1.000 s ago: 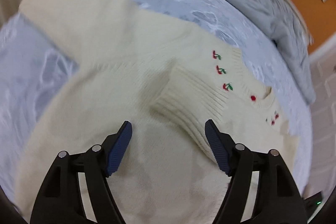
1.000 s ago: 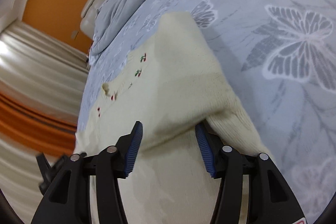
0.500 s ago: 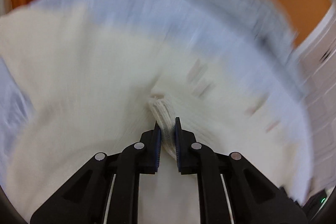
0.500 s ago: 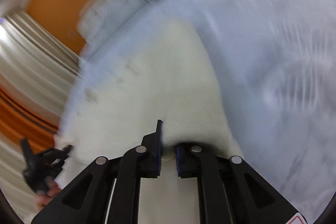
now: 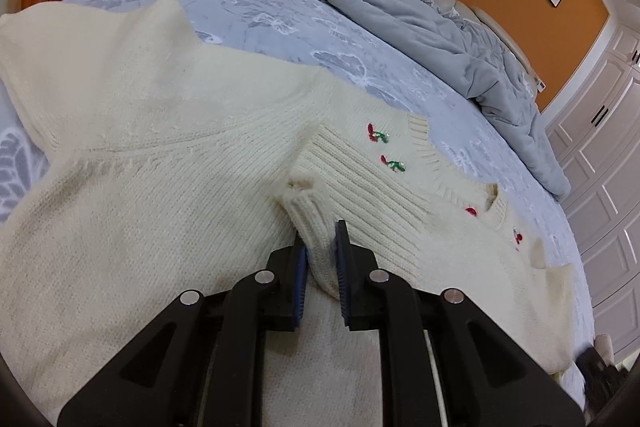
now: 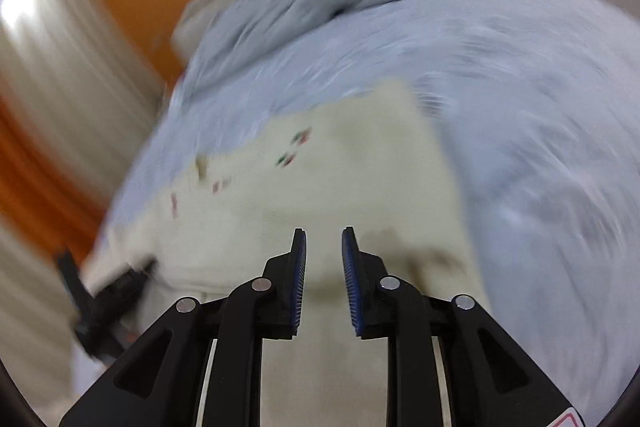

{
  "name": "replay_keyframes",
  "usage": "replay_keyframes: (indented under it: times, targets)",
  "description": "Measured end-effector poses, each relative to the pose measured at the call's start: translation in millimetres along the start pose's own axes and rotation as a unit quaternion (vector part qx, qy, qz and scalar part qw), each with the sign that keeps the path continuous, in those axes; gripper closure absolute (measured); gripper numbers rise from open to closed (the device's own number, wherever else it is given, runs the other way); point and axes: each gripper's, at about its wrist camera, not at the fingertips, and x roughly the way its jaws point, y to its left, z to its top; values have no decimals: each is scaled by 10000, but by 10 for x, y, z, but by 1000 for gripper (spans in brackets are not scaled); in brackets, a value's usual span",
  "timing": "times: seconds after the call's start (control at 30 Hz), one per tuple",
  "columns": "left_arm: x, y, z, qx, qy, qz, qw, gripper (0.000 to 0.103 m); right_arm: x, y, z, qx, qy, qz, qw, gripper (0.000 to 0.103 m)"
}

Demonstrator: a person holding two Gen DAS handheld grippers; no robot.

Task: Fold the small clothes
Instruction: 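Release the sleeve onto the body and open the right gripper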

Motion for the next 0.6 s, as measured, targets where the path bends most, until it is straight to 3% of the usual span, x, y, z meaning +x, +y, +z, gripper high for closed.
replay_keyframes:
  times: [0.03,0.07,0.1,0.17,0.23,0.33,0.4,0.47,0.5,0.6]
  targets:
    - [-6,-18,-5,7,-5,-1,10000,89,159,38,92,-323,122,-174,9993,96]
    - [-10,-15,-9,-5,-2,-17,10000,89,373,-94,216,-476,271,-711,9960,97]
    - [-11,-14,-13,-13,-4,-32,10000,89,473,-305,274,-224,335,-931,9948,103]
    - [-19,-3,-32,9,-14,-30,10000,88,417,-772,361,819,217,-655,9942,103]
    - [-22,17,-49,35,-29,1,10000,88,286,-742,481,1079,46,-918,9899,98]
    - [-22,19,-54,26,-31,-6,10000,88,302,-131,646,52,45,-324,9995,97]
    - [-21,17,-54,27,-28,-6,10000,88,709,218,711,-631,504,-167,9966,100]
    - [-19,13,-57,12,-31,-31,10000,88,1188,90,717,-547,1146,-488,9907,103]
    - [-22,23,-53,8,-33,-35,10000,88,1189,-37,773,-252,938,-287,9949,103]
    - [-25,42,-79,-24,-57,-99,9999,88,961,-227,1011,536,338,-542,9965,100]
